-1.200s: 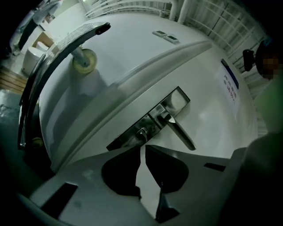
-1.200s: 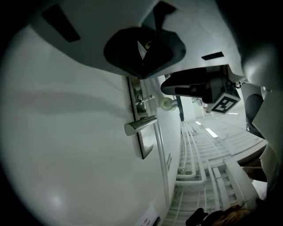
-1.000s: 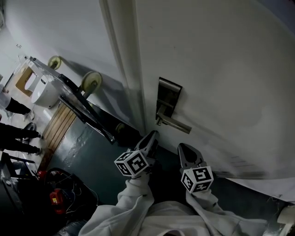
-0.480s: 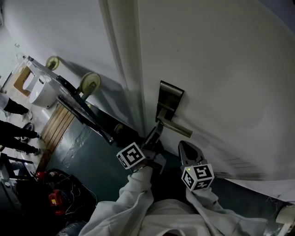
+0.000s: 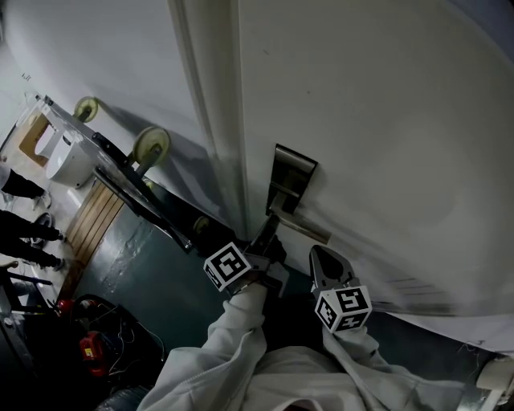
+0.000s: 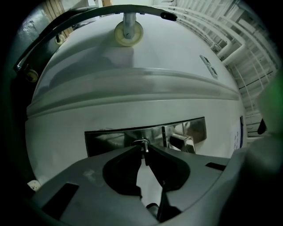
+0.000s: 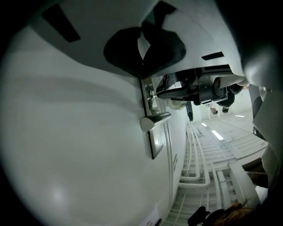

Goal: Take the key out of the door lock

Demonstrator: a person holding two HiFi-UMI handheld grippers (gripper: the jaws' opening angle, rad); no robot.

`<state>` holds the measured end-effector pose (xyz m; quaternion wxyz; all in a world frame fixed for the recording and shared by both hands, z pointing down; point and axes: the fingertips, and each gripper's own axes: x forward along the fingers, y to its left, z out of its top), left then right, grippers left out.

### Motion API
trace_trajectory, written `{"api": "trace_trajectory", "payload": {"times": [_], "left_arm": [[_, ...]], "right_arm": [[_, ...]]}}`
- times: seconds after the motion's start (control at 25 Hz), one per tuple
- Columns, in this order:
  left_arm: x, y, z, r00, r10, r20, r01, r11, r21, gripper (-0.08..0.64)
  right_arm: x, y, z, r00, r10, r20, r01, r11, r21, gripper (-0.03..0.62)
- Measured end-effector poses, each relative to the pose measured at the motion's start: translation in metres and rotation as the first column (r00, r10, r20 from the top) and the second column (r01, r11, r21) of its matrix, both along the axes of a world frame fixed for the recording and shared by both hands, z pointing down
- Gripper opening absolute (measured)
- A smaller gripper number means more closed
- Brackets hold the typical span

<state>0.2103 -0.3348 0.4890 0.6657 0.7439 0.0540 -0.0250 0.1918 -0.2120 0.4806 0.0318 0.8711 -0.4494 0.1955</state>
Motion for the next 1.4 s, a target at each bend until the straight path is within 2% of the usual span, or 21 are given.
{"api": "trace_trajectory", "payload": {"times": [0.44, 0.64, 1.0, 1.2, 1.4], "left_arm": [[0.0009, -0.0001, -0.0044, 1.0, -0.032, 0.0, 0.032, 0.999, -0.014, 0.026], [0.0003, -0.0013, -0.0012, 0.999, -0.04, 0.023, 0.04, 0.999, -0.007, 0.026], [-0.0008, 0.0, -0.0002, 0.998, -0.034, 0.044, 0.039, 0.994, -0.101, 0.026], [-0.0007, -0.0007, -0.0016, 0.997, -0.047, 0.063, 0.051, 0.996, -0.067, 0.025], [-0.0069, 0.0004, -0.0017, 0.996, -0.058, 0.063, 0.062, 0.996, -0.068, 0.025]], "right_arm": [[-0.003, -0.0024, 0.002, 1.0, -0.02, 0.006, 0.02, 1.0, -0.006, 0.052], [-0.0021, 0.0005, 0.0038, 1.0, -0.019, 0.006, 0.019, 1.0, -0.01, 0.052], [-0.0039, 0.0023, 0.003, 1.0, -0.028, 0.006, 0.028, 0.999, -0.016, 0.052], [-0.0057, 0.0031, 0.0031, 1.0, -0.025, 0.004, 0.026, 1.0, -0.017, 0.052], [-0.0083, 0.0038, 0.0014, 1.0, -0.025, 0.0, 0.025, 1.0, -0.018, 0.052]]}}
